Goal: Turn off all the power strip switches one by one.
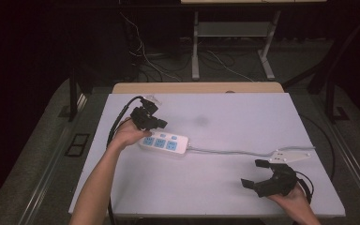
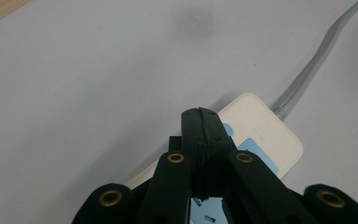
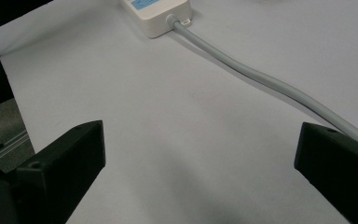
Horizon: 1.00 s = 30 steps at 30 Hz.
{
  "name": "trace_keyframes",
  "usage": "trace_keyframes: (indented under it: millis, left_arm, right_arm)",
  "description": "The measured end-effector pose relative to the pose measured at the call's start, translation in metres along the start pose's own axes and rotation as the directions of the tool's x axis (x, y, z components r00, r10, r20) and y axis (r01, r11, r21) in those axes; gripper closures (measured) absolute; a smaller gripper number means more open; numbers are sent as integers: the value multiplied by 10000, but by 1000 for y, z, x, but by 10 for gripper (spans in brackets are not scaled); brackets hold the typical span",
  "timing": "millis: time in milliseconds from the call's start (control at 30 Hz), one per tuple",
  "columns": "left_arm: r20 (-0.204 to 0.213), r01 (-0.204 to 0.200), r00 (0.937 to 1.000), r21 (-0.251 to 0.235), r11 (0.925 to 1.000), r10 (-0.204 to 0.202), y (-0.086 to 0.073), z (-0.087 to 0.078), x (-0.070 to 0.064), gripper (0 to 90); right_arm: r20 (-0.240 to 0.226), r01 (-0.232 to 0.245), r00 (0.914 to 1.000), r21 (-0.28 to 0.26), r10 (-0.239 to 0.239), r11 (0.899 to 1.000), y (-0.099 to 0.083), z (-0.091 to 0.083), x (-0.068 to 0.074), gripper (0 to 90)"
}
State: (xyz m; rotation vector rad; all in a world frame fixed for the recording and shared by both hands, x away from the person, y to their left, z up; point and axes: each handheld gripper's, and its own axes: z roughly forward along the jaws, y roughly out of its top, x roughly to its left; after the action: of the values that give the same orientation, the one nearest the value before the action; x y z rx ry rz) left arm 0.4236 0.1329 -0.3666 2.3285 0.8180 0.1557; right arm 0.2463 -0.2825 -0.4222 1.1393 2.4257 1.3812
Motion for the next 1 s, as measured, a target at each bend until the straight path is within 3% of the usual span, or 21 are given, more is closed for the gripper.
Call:
trace_keyframes:
  millis: [700,1000]
  left_arm:
    - [-129,283,9995,256,9993,-279,-14,12,8,894]
    - [46,296,9995,421,9987,-299,-18,22,9,894]
  right_arm:
    - [-18,11,10000,116,-11,9999,-1,2,0,17]
    - [3,28,10000,117,-28,9999,-1,2,-1,17]
